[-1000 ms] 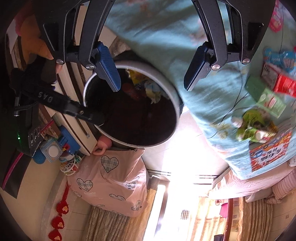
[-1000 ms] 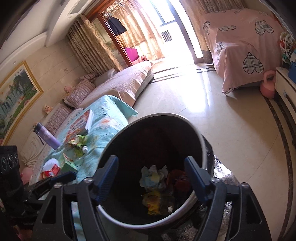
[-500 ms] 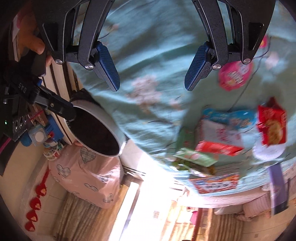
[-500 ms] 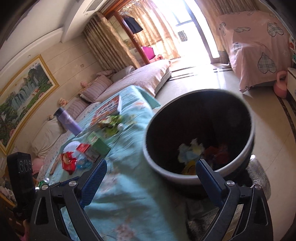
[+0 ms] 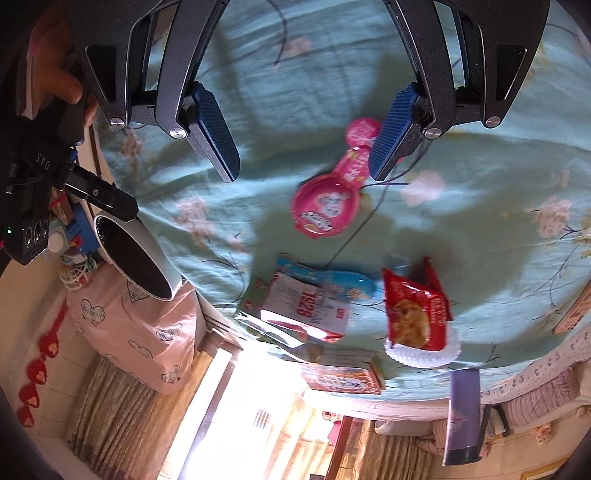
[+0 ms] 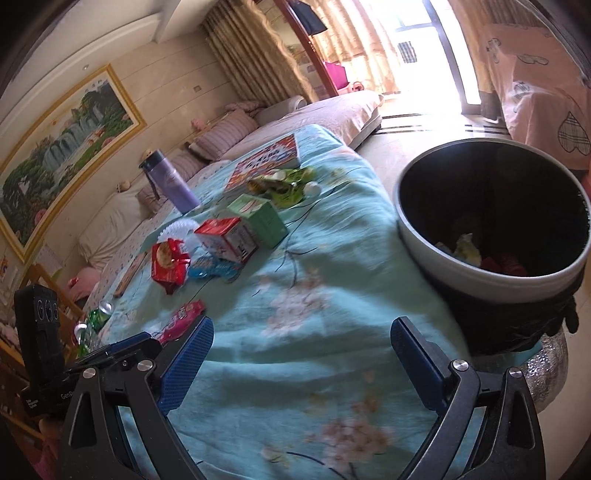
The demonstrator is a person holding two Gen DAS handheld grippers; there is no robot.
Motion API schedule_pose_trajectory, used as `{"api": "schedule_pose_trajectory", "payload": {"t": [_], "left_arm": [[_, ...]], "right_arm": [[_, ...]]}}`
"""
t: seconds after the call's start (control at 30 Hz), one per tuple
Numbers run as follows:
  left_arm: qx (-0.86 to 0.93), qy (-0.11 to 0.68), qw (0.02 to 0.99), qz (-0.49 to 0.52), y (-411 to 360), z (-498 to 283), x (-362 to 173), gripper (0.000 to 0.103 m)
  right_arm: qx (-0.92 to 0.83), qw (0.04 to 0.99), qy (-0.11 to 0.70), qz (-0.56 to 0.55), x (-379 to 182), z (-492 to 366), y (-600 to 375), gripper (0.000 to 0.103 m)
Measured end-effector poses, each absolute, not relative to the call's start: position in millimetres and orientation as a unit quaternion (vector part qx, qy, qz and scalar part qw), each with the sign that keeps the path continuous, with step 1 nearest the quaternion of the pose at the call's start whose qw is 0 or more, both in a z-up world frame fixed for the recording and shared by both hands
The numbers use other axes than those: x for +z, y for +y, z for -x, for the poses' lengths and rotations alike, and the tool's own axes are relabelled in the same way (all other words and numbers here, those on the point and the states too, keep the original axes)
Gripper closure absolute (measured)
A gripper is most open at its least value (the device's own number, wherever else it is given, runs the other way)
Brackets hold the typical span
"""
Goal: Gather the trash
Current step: 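Move both open tools back toward the pink item on the bed, then grasp the pink spoon-shaped candy pack with the left tool while the right tool grasps the green carton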
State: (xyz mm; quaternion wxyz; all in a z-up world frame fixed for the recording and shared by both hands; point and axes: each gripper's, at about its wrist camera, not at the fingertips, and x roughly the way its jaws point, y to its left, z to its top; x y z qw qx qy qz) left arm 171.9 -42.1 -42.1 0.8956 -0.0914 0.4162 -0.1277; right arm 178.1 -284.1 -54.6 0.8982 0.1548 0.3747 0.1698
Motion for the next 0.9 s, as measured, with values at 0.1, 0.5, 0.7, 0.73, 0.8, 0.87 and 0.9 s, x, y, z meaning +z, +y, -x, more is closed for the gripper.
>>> {"api": "schedule_pose_trajectory", "payload": {"t": [0.1,0.5,0.7,0.73,0.8,0.87,0.9], "left_arm": [[-0.127,0.418,0.896,0.082,-34.8,-171.6,-41.8,0.029],[-0.133,0.445,0.885,0.03,-26.0,-188.0,-51.5,0.029],[-0.138,0.457,0.879,-0.014,-44.9,-206.0,-58.8,0.029],[-0.136,0.461,0.877,-0.019,-47.4,-209.4,-61.4,0.029],[-0.133,0.464,0.875,-0.027,-50.9,-215.5,-65.8,0.031],[-0.134,0.459,0.878,-0.033,-53.7,-217.4,-65.3,0.039],[-0.132,0.455,0.88,-0.036,-54.1,-218.8,-64.6,0.048]], "right_arm": [[0.18,0.896,0.38,-0.143,-54.9,-180.8,-271.8,0.005],[0.208,0.892,0.39,-0.09,-54.8,-213.7,-243.0,0.007],[0.209,0.892,0.397,-0.059,-55.1,-248.9,-234.1,0.021],[0.208,0.892,0.397,-0.057,-55.8,-254.5,-233.9,0.023],[0.207,0.891,0.4,-0.052,-56.7,-269.1,-231.2,0.026],[0.212,0.89,0.402,-0.046,-57.4,-282.5,-226.4,0.026],[0.213,0.89,0.401,-0.04,-57.9,-289.2,-223.3,0.027]]}}
